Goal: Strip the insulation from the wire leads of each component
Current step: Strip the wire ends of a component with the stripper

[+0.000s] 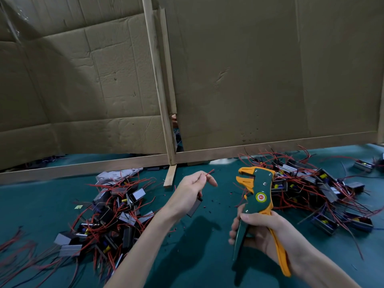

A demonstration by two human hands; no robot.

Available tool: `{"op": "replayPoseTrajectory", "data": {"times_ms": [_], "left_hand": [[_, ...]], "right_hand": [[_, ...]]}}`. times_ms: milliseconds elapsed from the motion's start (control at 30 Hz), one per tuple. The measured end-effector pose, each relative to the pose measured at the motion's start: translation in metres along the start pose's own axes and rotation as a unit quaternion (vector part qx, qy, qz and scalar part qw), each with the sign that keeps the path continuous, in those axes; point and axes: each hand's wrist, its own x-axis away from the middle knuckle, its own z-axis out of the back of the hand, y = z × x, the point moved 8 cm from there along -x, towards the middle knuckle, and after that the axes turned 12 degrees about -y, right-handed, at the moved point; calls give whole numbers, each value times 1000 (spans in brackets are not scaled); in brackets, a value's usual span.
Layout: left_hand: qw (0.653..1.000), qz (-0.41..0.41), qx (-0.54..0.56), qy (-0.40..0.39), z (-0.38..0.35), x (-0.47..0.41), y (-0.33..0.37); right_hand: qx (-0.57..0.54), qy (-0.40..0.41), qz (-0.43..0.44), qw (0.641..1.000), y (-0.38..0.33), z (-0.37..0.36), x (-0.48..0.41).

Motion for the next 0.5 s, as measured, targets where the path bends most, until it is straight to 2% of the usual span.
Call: {"op": "replayPoseTrajectory", "data": {"times_ms": [100,200,300,500], "left_hand": [[999,-47,26,-3,-2,1,13],[993,-86,70,39,4,2,19],[988,-95,103,59,10,3,20],[992,-83,92,25,6,5,24]], "right_hand": [[14,-9,-10,1000,1,-2,1],[30,-17,-15,999,3,-3,0],[43,-33,-11,998,2,-3,0],[80,-63,-13,995,5,-4,-3]]}}
